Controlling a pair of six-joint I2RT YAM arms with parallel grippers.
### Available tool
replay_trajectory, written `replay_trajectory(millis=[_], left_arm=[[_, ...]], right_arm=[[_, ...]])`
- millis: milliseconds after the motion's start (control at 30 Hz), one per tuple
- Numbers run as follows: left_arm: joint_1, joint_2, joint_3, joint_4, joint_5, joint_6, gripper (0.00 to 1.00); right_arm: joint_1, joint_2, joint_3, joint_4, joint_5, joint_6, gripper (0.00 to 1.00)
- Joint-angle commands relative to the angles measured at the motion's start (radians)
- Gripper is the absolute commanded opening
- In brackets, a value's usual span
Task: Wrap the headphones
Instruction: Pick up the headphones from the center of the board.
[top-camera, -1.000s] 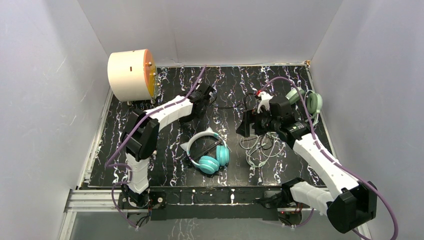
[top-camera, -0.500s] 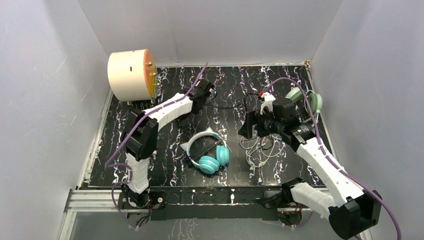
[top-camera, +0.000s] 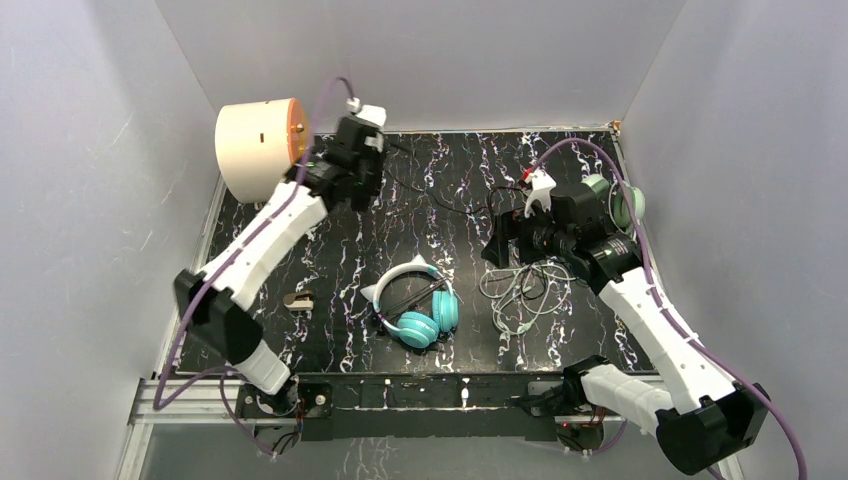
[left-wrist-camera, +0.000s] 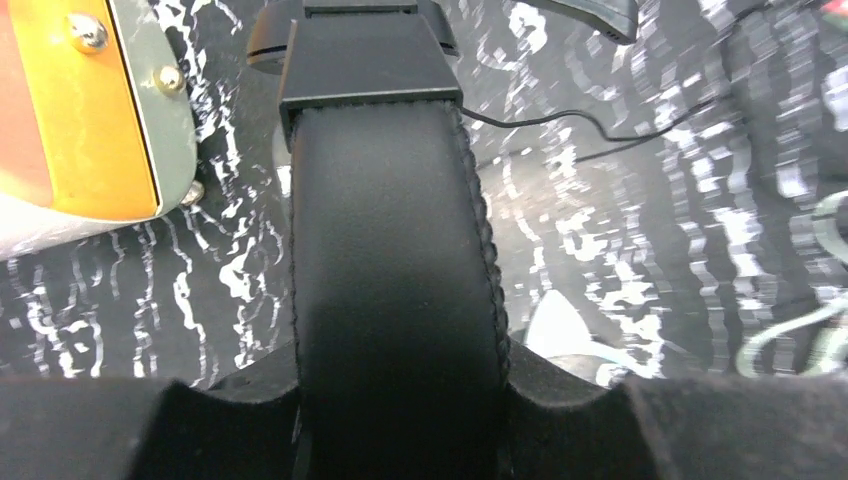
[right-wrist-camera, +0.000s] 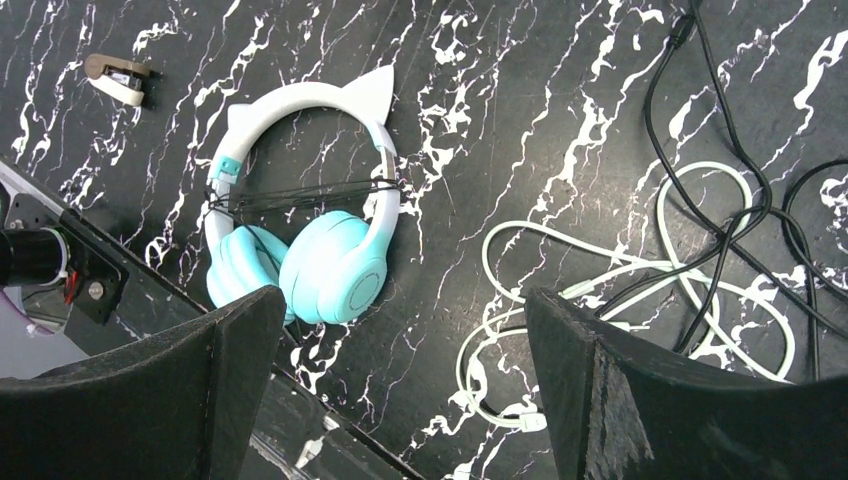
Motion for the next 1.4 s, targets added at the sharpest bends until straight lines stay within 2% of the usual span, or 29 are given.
replay_trajectory(millis=[0,133,233,267,300,333,367,400,467,500,533,567,600,633,700,767,833,900,1067,1200,1300,1367], left_arm=[[0.114,-0.180,0.053,-0.006,0.347,-0.125,0.00],[0.252,-0.277,0.017,0.053,0.670,-0.279,0.00],[0.398,-0.347,-0.098,0.209,0.988,-0.472,0.00],[0.476,-0.380,-0.186,0.364,1.178,-0.633,0.00],[0.492,-0.411,-0.295,0.596,1.306,-0.806,0.00],[0.493,-0.428,-0.383,0.848,1.376,-0.993,0.00],[0.494,-0.434,-0.468,1.178,1.416,-1.229,0.00],[0.492,-0.409,-0.487,1.301,1.464,-1.316,0.00],[0.456,-0.397,-0.522,1.338,1.517,-1.332,0.00],[0.416,-0.394,-0.541,1.401,1.529,-1.342,0.00],[0.397,-0.396,-0.547,1.413,1.520,-1.338,0.00],[0.381,-0.390,-0.546,1.426,1.518,-1.345,0.00],[0.363,-0.382,-0.531,1.427,1.524,-1.340,0.00],[0.325,-0.365,-0.519,1.428,1.527,-1.328,0.00],[0.287,-0.355,-0.521,1.426,1.522,-1.309,0.00],[0.270,-0.355,-0.531,1.424,1.512,-1.293,0.00],[0.263,-0.355,-0.541,1.419,1.503,-1.288,0.00],[0.252,-0.355,-0.545,1.419,1.502,-1.284,0.00],[0.218,-0.370,-0.556,1.387,1.485,-1.273,0.00],[0.180,-0.378,-0.561,1.313,1.455,-1.238,0.00],[0.162,-0.383,-0.561,1.279,1.429,-1.225,0.00],[0.149,-0.380,-0.551,1.274,1.419,-1.227,0.00]], right_arm=[[0.002,0.023,0.093,-0.007,-0.031,-0.060,0.99],[-0.021,0.055,0.146,0.024,-0.095,-0.067,0.99],[-0.136,0.105,0.198,0.049,-0.246,-0.072,0.99],[-0.226,0.132,0.198,0.080,-0.355,-0.074,0.99],[-0.328,0.147,0.172,0.152,-0.529,-0.052,0.99],[-0.349,0.144,0.123,0.276,-0.655,-0.013,0.99],[-0.349,0.137,0.107,0.338,-0.720,0.011,0.99],[-0.347,0.081,0.083,0.484,-0.785,0.066,0.99],[-0.346,0.066,0.096,0.581,-0.802,0.208,0.99],[-0.346,0.110,0.115,0.554,-0.845,0.216,0.99],[-0.346,0.121,0.128,0.492,-0.840,0.155,0.99],[-0.341,0.102,0.075,0.649,-0.926,0.243,0.99],[-0.314,0.087,0.016,0.830,-0.936,0.368,0.99],[-0.293,0.092,0.019,0.906,-0.886,0.453,0.99],[-0.253,0.130,0.072,0.916,-0.853,0.559,0.99],[-0.225,0.154,0.077,0.996,-0.842,0.668,0.99],[-0.201,0.169,0.088,1.015,-0.832,0.702,0.99],[-0.198,0.171,0.117,0.938,-0.794,0.645,0.99],[-0.163,0.203,0.267,0.617,-0.672,0.370,0.99],[-0.077,0.250,0.404,0.395,-0.484,0.141,0.99],[0.006,0.289,0.479,0.298,-0.380,0.036,0.94],[0.060,0.288,0.474,0.282,-0.282,-0.022,0.90]])
